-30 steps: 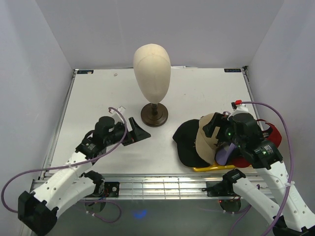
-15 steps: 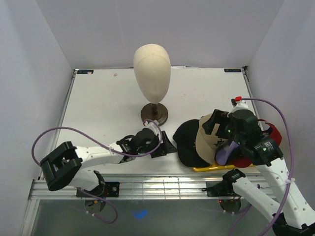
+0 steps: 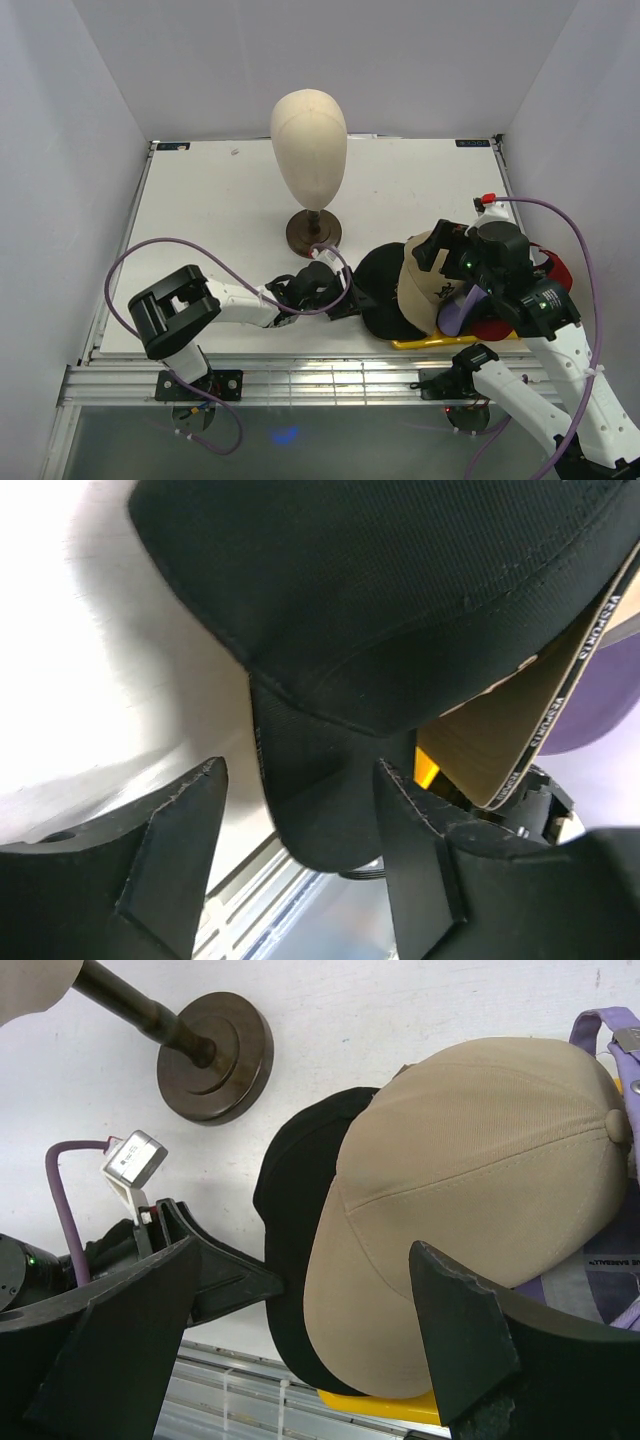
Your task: Stack the hats
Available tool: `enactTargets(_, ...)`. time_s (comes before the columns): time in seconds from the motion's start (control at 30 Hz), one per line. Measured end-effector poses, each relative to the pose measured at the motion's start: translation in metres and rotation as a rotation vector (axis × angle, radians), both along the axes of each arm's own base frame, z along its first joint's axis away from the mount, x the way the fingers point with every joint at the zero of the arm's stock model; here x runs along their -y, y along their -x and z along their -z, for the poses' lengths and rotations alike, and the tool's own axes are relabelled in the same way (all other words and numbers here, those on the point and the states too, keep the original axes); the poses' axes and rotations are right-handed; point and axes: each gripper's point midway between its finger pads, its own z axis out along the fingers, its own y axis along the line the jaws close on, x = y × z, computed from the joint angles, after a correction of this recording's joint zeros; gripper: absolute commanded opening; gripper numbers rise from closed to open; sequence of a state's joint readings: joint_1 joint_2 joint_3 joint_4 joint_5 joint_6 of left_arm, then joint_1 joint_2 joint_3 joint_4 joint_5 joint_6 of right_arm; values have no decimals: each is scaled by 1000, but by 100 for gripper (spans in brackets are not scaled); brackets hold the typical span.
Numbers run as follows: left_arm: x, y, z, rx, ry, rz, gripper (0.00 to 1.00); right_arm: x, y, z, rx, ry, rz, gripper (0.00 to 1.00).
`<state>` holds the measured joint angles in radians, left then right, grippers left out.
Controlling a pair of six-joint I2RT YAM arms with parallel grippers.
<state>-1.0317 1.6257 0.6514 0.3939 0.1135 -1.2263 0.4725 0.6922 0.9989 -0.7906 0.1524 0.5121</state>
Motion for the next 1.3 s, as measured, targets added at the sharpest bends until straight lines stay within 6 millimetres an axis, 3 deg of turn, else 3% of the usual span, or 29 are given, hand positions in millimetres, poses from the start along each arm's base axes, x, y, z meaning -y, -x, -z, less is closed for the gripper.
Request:
enactTargets(0.13, 7, -1, -4, -2, 43, 5, 59, 0, 1, -1, 5, -3, -1, 89)
enactTargets(0.43, 17, -1, -19, 4, 106, 17, 20, 1, 2, -3, 12, -7, -2, 90)
enactTargets(0.47, 19, -1, -23, 8, 118, 22, 14, 1, 2, -4, 15, -9, -2, 90)
enactTargets(0.67, 40, -5, -64, 65, 225, 61, 0, 2, 5, -8, 36, -19, -1, 90)
enactTargets(0.8, 44, -2, -75, 89, 245, 78, 0, 4, 8, -12, 51, -27, -1, 90)
enactTargets(0.97, 45, 0, -75, 100, 241, 94, 25, 4, 8, -12, 52, -28, -2, 90)
enactTargets(1.17, 47, 6, -73, 101, 229, 115, 39, 3, 9, -12, 51, -32, -5, 90)
enactTargets(1.3, 54, 14, -79, 107, 240, 139, 40, 3, 10, -13, 54, -37, -7, 90)
